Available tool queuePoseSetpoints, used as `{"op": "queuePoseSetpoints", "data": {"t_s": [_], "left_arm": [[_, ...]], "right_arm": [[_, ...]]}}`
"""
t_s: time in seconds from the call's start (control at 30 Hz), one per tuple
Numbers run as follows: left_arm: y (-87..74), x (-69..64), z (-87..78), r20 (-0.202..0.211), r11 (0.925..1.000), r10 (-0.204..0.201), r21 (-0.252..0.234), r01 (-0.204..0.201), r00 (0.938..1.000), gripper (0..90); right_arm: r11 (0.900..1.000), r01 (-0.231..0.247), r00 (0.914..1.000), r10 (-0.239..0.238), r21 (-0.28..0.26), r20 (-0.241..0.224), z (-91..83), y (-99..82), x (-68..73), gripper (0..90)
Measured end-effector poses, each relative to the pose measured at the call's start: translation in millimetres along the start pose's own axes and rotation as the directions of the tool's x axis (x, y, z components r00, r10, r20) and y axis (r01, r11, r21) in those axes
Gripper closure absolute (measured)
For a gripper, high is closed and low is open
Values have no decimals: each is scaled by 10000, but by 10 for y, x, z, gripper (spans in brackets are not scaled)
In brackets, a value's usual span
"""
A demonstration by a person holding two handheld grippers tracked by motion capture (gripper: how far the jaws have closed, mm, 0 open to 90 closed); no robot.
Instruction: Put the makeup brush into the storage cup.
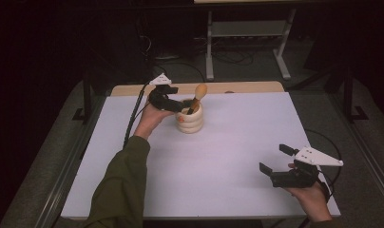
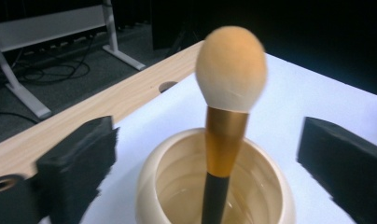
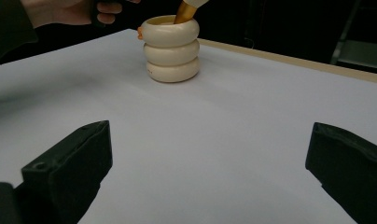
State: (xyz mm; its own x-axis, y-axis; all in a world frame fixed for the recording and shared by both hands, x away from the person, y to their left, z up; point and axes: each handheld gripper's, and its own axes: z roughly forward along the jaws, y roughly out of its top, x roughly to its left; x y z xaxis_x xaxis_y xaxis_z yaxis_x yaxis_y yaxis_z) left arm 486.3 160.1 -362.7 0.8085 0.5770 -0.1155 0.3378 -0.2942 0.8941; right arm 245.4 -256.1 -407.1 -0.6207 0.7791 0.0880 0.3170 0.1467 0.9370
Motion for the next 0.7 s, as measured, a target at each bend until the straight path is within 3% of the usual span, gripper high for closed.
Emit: {"op": "queuePoseSetpoints", "data": {"t_s": [0.23,0.7], "left_arm": [[-13,-63,-90,72,9994,13,343,-15,10000,0],[-94,-147,-344,140,9993,-330,193,328,9994,0]], "right_arm": [[10000,3,10000,-3,13,13,3,2,0,0],[10000,35,10000,-35,40,38,11,3,5,0]]}}
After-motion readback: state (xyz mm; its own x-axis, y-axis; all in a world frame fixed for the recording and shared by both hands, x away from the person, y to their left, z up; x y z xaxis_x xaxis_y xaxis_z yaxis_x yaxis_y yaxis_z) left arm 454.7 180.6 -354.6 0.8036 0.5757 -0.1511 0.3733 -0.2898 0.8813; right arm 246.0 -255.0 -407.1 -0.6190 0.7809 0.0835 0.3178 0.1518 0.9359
